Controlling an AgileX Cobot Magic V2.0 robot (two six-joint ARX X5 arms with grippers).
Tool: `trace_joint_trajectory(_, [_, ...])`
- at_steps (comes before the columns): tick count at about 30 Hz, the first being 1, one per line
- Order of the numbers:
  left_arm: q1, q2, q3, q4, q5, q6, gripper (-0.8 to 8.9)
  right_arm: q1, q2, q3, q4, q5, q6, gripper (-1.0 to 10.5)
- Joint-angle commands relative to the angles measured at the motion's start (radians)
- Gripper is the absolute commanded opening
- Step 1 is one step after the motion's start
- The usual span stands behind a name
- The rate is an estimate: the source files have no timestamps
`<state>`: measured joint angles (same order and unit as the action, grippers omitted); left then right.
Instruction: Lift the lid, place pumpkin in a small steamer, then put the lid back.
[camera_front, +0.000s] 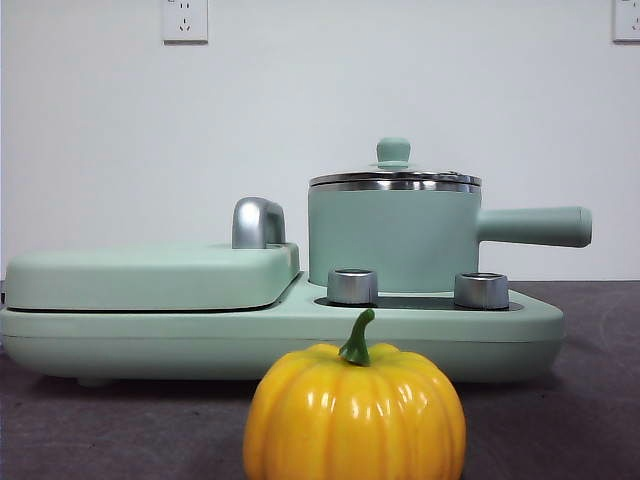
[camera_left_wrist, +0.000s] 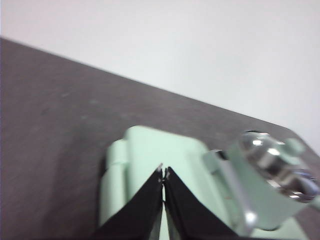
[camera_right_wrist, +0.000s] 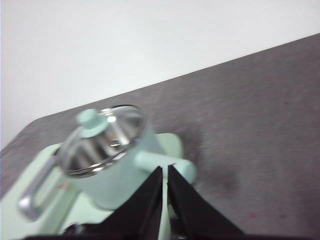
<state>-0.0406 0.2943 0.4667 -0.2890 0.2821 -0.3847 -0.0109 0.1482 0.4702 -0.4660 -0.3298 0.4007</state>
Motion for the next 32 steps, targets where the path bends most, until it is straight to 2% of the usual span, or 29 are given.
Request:
trace_joint_trajectory(1, [-0.008,0.063,0.084,0.003,0.061,0.020,0.07,0.002,0.058,0.073,-0.024,-0.049,-0.018,0.1])
trace_joint_trajectory(10, [-0.048,0.299,0.308,-0.126,0.265,0.105,0.07,0.002,0.247,0.288,-0.169,-0.277,-0.196,0.1])
trace_joint_trajectory(13, [-0.072,0.356,0.366,-0.202,0.302,0.134,0.07,0.002,0.297,0.351,-0.245,-0.302,-0.254,0.1])
trace_joint_trajectory(17, [-0.120,0.409,0.416,-0.256,0.306,0.228,0.07,0.002,0.335,0.402,-0.309,-0.303,-0.298,0.1])
trace_joint_trajectory(19, [-0.150,0.430,0.428,-0.267,0.306,0.273,0.07,0.002,0.335,0.407,-0.314,-0.314,-0.306,0.1])
trace_joint_trajectory(24, [-0.204,0.451,0.429,-0.264,0.306,0.326,0.15,0.002,0.333,0.407,-0.314,-0.332,-0.307,0.2])
trace_joint_trajectory(26, [-0.215,0.452,0.429,-0.264,0.306,0.328,0.94,0.002,0.333,0.407,-0.317,-0.332,-0.304,0.9])
trace_joint_trajectory(30, [-0.222,0.453,0.429,-0.256,0.306,0.328,3.66,0.002,0.333,0.407,-0.318,-0.325,-0.304,3.6])
trace_joint_trajectory(32, [-0.222,0.453,0.429,-0.255,0.305,0.328,4.56,0.002,0.333,0.407,-0.319,-0.324,-0.303,4.3])
